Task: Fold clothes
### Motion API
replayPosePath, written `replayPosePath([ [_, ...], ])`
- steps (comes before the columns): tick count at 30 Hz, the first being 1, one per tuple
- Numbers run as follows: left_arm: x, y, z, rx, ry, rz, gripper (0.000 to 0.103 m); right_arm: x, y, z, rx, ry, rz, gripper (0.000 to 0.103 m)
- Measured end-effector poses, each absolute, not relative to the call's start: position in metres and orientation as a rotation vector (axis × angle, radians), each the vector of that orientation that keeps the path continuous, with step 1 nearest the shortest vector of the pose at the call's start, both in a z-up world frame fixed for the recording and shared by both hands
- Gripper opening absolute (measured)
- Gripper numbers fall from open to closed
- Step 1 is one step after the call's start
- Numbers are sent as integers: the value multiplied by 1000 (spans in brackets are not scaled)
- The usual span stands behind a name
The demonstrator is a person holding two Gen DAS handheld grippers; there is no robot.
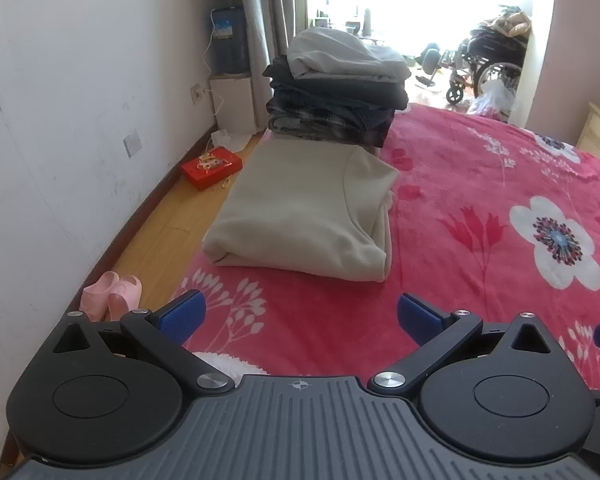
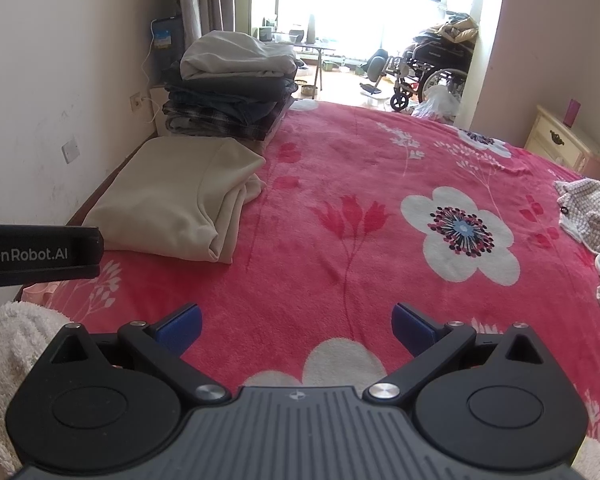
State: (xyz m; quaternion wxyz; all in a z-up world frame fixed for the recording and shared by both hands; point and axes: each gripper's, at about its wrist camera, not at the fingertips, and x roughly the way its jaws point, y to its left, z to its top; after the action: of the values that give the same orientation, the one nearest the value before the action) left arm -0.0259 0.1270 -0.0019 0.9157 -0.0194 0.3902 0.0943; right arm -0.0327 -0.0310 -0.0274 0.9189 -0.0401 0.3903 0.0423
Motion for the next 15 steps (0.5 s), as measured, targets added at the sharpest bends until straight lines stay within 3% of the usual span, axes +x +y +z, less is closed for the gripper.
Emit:
replayPosePath([
  [15,-25,130,-3,-51,807,201,103,-33,-31,-28,-84,803,89,103],
])
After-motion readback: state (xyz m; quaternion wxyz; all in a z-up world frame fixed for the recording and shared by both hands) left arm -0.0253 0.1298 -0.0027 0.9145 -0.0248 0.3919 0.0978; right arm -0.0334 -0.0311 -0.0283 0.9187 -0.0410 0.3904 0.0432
